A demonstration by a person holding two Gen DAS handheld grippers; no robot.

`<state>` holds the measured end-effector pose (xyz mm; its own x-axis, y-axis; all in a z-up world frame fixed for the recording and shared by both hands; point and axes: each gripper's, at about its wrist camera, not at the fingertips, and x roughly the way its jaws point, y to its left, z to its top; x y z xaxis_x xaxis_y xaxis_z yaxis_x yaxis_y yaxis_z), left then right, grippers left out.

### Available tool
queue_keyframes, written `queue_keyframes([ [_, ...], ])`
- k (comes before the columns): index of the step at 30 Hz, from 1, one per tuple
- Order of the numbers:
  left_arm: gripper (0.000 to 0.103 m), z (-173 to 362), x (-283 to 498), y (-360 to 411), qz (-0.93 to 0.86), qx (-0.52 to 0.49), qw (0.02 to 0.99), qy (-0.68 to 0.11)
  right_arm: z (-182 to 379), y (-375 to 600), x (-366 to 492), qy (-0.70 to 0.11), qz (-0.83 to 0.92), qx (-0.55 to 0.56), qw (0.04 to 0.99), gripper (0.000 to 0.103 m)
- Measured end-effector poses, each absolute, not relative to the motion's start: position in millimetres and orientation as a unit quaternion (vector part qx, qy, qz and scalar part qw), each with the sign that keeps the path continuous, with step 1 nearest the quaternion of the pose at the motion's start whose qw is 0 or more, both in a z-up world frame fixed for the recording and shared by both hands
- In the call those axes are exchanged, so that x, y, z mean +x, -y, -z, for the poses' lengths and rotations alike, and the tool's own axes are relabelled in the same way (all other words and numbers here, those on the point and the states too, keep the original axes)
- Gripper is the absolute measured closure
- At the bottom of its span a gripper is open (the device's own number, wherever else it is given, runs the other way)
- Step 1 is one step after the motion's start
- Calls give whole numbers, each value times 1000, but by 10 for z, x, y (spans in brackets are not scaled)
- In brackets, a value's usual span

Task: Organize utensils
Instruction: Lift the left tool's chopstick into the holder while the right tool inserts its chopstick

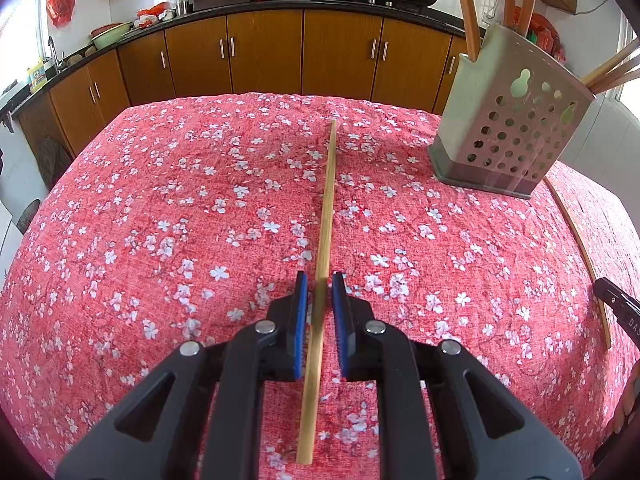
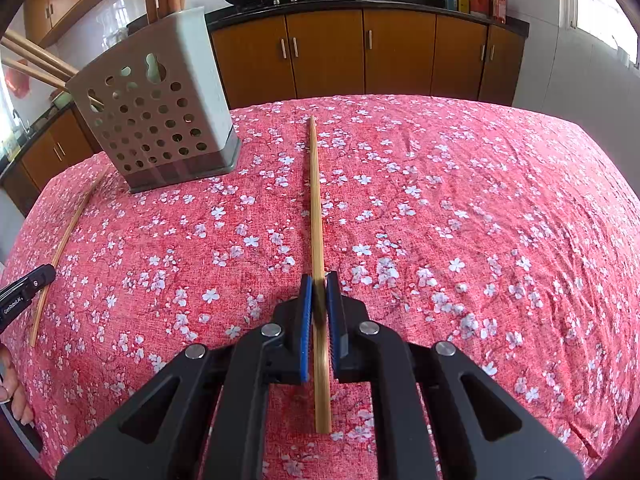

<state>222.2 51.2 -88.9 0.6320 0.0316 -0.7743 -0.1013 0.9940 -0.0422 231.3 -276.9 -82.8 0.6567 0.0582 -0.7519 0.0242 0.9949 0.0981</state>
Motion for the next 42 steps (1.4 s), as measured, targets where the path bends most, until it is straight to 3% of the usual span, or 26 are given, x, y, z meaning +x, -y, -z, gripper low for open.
queue_keyframes([
  [25,85,895,2065,-458,-34,-11,902,-430,797,2773,2234,-414,-11,56,909,94],
  [29,94,888,2005,-468,-30,-9,902,-431,788,2768,2209,-414,-11,49,909,95],
  [34,95,862,1923,-479,-21,-5,900,-435,754,2814,2134,-413,-9,50,909,95],
  [42,95,411,1731,-519,-12,-8,920,-391,205,2963,1901,-341,-4,53,938,95],
])
